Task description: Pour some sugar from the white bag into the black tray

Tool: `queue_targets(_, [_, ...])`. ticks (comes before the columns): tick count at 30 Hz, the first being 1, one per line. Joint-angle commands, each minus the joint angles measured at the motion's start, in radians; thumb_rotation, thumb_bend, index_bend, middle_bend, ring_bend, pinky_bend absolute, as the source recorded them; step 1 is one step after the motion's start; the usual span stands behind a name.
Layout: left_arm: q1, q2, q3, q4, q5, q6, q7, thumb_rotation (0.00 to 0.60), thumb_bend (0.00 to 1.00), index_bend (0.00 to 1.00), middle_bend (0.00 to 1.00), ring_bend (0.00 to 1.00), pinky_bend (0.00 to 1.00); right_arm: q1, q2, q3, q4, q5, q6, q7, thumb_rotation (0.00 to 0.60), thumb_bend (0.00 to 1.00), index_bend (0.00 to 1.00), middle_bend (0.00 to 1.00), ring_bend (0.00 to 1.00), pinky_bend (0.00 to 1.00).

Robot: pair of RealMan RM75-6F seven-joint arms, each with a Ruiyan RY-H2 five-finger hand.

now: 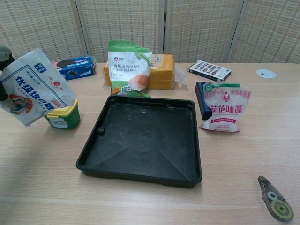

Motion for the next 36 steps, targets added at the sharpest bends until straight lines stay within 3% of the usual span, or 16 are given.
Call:
queue_targets(1, [-0.013, -0.023, 0.005, -0.013, -0.012, 0.053, 0.068, 0.600, 0.27, 0.92, 0.96, 1.00, 1.00, 0.001, -0.001, 0.000, -0.001, 0.001, -0.003, -0.001, 0.600, 0.30, 0.00, 0.00, 0.00, 0.00])
queue_targets(14, [-0.039, -0.108, -0.081, -0.137, -0.049, 0.246, 0.207, 0.600, 0.27, 0.92, 0.96, 1.00, 1.00, 0.000, -0.001, -0.011, 0.001, -0.026, 0.003, -0.004, 0.600, 0.30, 0.00, 0.00, 0.00, 0.00])
queue_targets(22, [-0.074, -0.221, -0.101, -0.127, -0.073, 0.357, 0.305, 0.600, 0.27, 0.92, 0.96, 1.00, 1.00, -0.002, 0.005, -0.015, 0.010, -0.043, 0.025, 0.017, 0.600, 0.30, 0.00, 0.00, 0.00, 0.00])
queue_targets(30, [-0.130, -0.368, -0.070, -0.023, -0.019, 0.446, 0.428, 0.600, 0.27, 0.92, 0.96, 1.00, 1.00, -0.006, 0.009, -0.027, 0.017, -0.062, 0.032, 0.020, 0.600, 0.30, 0.00, 0.00, 0.00, 0.00])
queue_targets(36, [-0.154, -0.420, -0.088, 0.061, 0.001, 0.450, 0.507, 0.600, 0.27, 0.92, 0.96, 1.00, 1.00, -0.005, 0.011, -0.027, 0.019, -0.058, 0.025, 0.022, 0.600, 0.30, 0.00, 0.00, 0.00, 0.00])
